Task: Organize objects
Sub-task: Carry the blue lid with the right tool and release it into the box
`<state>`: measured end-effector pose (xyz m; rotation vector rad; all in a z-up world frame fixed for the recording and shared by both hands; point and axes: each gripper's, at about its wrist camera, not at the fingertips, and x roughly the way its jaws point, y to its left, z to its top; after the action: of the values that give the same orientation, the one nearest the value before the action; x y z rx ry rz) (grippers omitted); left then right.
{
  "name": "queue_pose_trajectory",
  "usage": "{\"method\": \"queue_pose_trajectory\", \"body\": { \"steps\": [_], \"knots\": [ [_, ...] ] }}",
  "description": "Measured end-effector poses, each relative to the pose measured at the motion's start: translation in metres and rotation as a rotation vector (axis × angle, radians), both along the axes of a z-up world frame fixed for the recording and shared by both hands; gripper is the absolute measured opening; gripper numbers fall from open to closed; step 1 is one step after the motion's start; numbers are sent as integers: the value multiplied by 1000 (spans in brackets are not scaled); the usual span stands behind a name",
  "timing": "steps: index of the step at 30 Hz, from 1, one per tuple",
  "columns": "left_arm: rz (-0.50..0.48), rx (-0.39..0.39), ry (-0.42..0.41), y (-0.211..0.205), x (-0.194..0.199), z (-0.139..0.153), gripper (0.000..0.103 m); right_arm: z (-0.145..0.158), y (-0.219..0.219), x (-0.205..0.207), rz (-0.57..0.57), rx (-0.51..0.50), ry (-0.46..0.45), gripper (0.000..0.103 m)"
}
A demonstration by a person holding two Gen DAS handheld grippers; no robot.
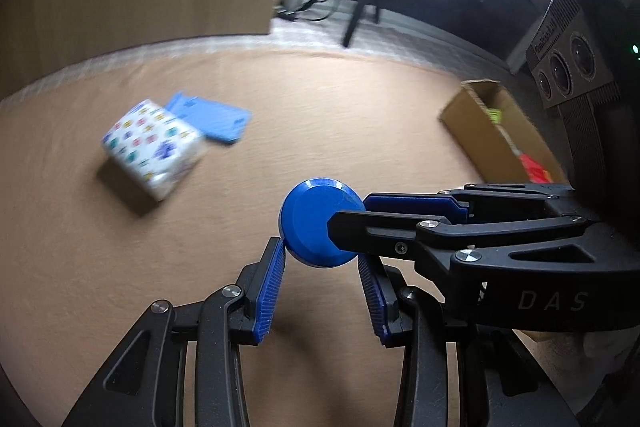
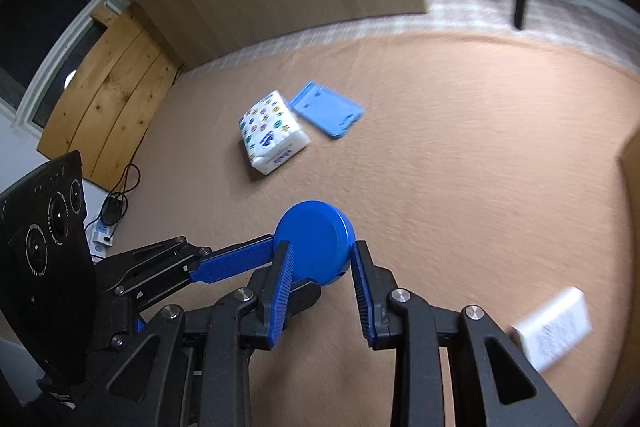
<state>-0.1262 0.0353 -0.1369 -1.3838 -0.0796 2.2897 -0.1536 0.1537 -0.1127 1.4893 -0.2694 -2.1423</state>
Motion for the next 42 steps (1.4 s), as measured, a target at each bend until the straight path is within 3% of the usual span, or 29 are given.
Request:
{"method": "queue_pose_trajectory", "body": {
  "steps": [12, 24, 32, 42],
  "knots": [
    [-188, 43, 62, 129, 28, 39, 41, 35, 133, 52, -192, 6, 70, 27],
    [-362, 55, 50, 245, 50, 38, 41, 33, 237, 93, -361, 4, 60, 27],
    [-435, 57, 26, 287, 63, 30, 40, 25, 277, 112, -428, 8, 43, 27],
    [-467, 33, 21, 299, 74, 25, 42, 23, 285, 121, -440, 16, 46, 27]
  ]
}}
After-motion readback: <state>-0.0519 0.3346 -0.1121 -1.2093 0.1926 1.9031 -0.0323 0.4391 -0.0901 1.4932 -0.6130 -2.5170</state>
